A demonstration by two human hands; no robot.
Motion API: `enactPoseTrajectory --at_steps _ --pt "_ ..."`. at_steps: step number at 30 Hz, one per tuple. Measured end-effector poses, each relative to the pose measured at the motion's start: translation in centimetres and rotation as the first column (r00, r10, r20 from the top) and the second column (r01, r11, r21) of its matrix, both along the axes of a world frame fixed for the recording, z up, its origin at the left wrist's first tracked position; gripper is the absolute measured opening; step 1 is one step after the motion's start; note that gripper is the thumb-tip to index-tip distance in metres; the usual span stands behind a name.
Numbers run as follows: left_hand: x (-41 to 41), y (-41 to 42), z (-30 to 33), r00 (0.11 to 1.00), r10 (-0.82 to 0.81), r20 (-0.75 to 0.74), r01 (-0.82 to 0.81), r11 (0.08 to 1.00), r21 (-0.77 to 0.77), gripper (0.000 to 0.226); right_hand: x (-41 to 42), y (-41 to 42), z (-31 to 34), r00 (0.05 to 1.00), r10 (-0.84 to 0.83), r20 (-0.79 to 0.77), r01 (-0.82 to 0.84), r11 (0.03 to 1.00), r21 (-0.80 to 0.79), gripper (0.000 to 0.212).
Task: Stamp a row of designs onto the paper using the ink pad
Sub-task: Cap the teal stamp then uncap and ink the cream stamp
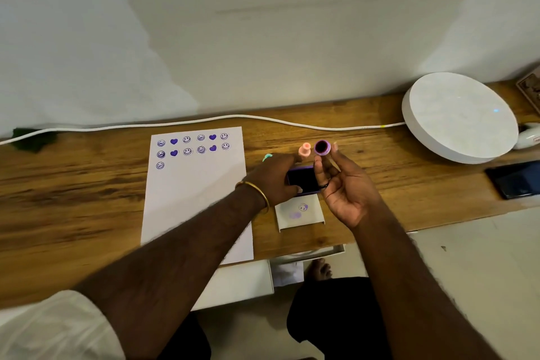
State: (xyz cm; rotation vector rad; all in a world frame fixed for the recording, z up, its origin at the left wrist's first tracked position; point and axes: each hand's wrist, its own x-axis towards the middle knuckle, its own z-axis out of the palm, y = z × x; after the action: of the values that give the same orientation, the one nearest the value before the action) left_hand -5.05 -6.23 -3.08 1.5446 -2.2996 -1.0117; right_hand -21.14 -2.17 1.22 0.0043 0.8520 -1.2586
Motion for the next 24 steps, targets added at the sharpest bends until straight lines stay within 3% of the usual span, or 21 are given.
enactPoseTrajectory --at_steps 3,5,7,9,12,15,20,24 --pt "-0.1 0.0 -0.3 1.0 -0.017 0.016 0.016 1.0 0.01 0.066 -0.8 -0.2 -0.9 0.963 0.025 -0.267 -0.031 0.999 -0.02 0.028" --pt "-0.1 0.0 -0.5 1.0 -0.018 0.011 0.018 1.0 0.025 0.067 -0.8 0.0 -1.9 0.839 0.06 -0.541 -0.053 0.998 0.028 0.028" --pt "0.0 0.1 -0.6 1.0 -0.013 0.006 0.013 1.0 0.023 0.068 -0.5 0.2 -2.8 0.583 0.107 -0.805 -0.092 0.994 0.066 0.021" --pt "0.0 0.2 -0.7 1.0 -0.005 0.016 0.004 1.0 0.024 0.07 0.0 0.3 -3.5 0.306 0.12 -0.944 -0.158 0.985 0.074 0.014" --pt "-0.1 0.2 -0.7 0.999 0.0 0.054 -0.002 0.999 0.034 0.073 0.7 0.3 -4.4 0.054 0.12 -0.991 -0.213 0.971 0.106 0.013" --pt "-0.3 0.2 -0.7 0.997 0.005 0.083 -0.007 1.0 0.025 0.074 1.3 0.4 -5.0 -0.102 0.114 -0.988 -0.268 0.953 0.138 0.016" --pt "-0.5 0.2 -0.7 0.987 -0.028 0.158 0.028 1.0 0.002 0.066 1.8 0.3 -5.3 -0.226 0.102 -0.969 -0.304 0.937 0.17 0.022" --pt "-0.7 0.1 -0.4 0.98 -0.029 0.196 0.029 1.0 0.006 0.057 2.4 0.2 -5.6 -0.271 0.086 -0.959 -0.299 0.939 0.169 0.022"
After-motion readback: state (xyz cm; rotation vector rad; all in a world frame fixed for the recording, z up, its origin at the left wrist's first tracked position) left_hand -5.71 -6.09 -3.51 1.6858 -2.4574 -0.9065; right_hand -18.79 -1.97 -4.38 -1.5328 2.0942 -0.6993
